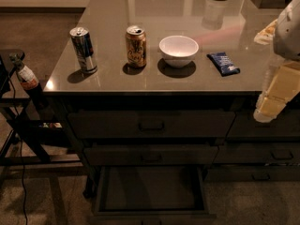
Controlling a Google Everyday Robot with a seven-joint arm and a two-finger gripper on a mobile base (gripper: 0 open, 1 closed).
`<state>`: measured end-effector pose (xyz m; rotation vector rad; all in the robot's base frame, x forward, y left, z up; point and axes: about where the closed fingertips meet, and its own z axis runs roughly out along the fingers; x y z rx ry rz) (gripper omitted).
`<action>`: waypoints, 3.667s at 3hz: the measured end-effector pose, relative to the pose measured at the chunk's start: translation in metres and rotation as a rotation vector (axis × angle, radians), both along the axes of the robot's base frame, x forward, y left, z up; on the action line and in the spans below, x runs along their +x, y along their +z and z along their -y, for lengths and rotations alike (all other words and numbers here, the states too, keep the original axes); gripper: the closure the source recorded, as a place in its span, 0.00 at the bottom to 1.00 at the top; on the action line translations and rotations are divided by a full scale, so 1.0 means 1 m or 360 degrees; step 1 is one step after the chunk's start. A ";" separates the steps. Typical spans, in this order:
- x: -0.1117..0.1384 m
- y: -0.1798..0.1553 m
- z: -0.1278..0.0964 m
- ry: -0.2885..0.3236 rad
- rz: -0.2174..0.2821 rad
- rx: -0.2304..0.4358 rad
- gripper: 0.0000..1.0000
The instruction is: Place rxbar blueberry into bottom drawer
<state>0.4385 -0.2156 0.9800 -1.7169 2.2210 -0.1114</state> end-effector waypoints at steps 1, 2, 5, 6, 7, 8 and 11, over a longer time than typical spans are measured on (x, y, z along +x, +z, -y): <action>0.000 0.000 0.000 -0.0001 0.0000 0.0000 0.00; 0.003 0.001 0.000 -0.0026 0.0016 0.0001 0.00; 0.067 -0.040 0.016 -0.0424 -0.0125 0.0121 0.00; 0.068 -0.040 0.016 -0.0426 -0.0125 0.0122 0.00; 0.078 -0.045 0.011 -0.0464 -0.0102 0.0143 0.00; 0.105 -0.051 0.009 -0.0587 -0.0089 0.0206 0.00; 0.160 -0.075 0.020 -0.0800 -0.0119 0.0215 0.00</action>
Offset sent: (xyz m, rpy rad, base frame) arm 0.0056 -0.0013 -0.0043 0.0016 0.0011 -0.0343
